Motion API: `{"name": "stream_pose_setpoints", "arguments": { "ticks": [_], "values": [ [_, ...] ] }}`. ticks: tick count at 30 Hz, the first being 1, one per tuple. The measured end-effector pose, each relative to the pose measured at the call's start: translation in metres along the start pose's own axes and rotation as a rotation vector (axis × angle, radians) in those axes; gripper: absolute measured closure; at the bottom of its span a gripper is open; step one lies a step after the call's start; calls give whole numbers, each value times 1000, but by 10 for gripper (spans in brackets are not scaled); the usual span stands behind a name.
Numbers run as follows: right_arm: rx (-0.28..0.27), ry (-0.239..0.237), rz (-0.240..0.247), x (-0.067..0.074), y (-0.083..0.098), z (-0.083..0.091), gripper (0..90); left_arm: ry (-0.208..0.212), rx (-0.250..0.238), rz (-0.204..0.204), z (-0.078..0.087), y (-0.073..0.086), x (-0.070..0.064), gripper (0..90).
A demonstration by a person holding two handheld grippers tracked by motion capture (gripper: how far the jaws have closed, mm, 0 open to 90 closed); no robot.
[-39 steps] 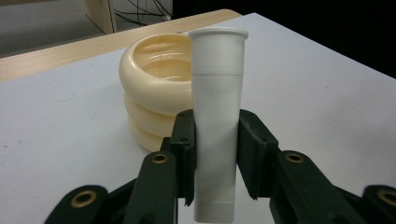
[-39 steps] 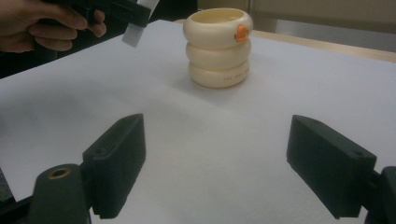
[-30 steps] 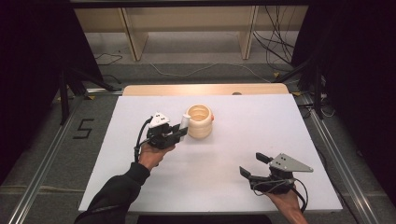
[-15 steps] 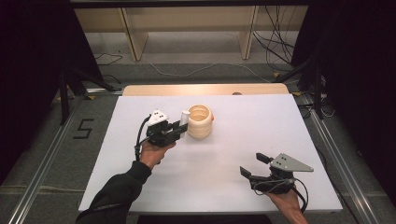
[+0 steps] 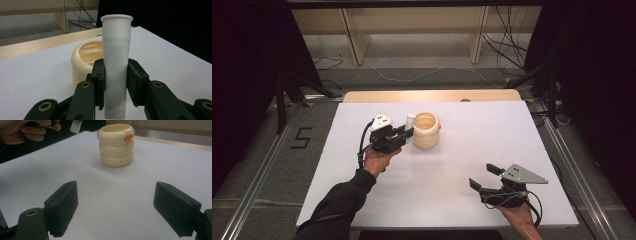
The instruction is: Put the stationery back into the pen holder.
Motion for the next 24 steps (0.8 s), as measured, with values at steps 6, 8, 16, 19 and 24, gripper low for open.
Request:
{"name": "stream_pose_setpoints", "arguments": {
  "ticks": [6,8,16,19,24],
  "values": [
    [0,5,-4,0,0,0,204,5,-15,15,-4,-6,2,691],
    [1,6,-1,1,0,0,204,5,-20,17,-5,-8,2,691],
    [-1,5,-4,0,0,0,205,1,-21,38,-12,-16,7,692],
    [-1,6,-5,0,0,0,204,0,-16,30,-17,-18,7,691],
    [0,6,-4,0,0,0,204,-4,-13,18,-24,-24,5,691]
  ]
}}
Point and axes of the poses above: each handheld gripper's, and its own axes: z roughly backward along the jaws, y roughly out of its underside, x roughly to its left, the point moved 2 cm from there along -z, roughly forward along the jaws, and after that the axes turned 10 degrees about x, right-handed, at the moved point
